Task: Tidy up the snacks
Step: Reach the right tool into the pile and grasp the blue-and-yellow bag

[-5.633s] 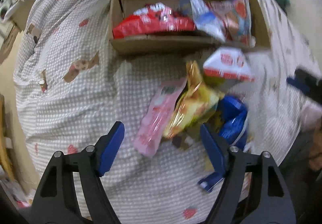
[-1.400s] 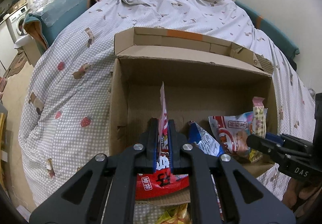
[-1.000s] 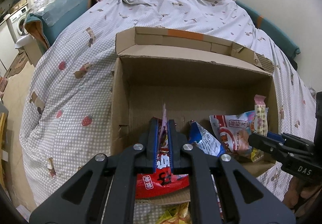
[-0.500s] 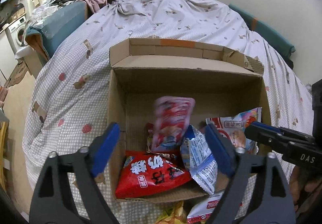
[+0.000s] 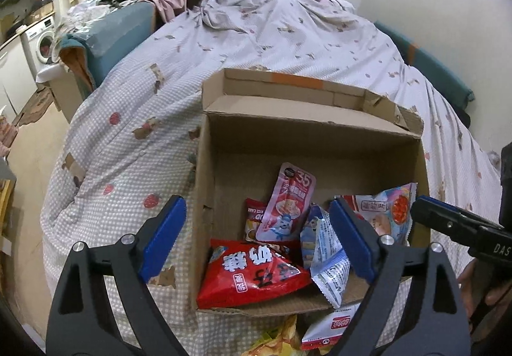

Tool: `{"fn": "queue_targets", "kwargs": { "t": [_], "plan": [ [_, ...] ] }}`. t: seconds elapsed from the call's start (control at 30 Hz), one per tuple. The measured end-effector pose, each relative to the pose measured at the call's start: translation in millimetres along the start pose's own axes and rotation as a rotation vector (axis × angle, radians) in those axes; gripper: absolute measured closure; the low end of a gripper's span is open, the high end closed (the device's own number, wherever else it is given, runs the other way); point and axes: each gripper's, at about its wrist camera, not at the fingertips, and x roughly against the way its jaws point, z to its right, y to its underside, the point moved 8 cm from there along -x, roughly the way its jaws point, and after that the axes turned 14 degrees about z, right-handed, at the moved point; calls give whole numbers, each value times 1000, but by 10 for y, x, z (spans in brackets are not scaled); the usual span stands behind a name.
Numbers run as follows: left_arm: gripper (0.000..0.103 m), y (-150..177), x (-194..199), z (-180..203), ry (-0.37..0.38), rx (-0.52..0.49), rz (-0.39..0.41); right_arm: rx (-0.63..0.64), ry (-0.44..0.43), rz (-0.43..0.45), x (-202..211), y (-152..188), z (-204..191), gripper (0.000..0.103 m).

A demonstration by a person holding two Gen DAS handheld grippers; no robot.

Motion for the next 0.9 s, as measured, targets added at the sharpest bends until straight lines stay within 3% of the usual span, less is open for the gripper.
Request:
{"fn": "queue_targets", "kwargs": {
  "t": [0.07, 0.13, 0.2, 0.27, 0.53, 0.9],
  "plan": [
    [4, 8, 41, -29, -2, 17, -3, -8, 2, 8, 47, -12, 6, 28],
    [1, 15, 87, -59, -3, 35, -2, -10, 5, 14, 103, -13, 0, 26],
    [1, 32, 143, -71, 0, 40, -8, -7, 6, 20, 166, 0, -19, 16],
    [1, 40, 194, -75, -3, 32, -6, -2, 11, 30, 224, 9, -42, 14],
    [1, 81, 419, -99, -26, -14, 8, 13, 13, 33, 411, 51, -148, 13],
    [1, 333, 682, -193, -32, -11, -33, -3, 42, 5, 637, 317, -179, 13]
  ]
}}
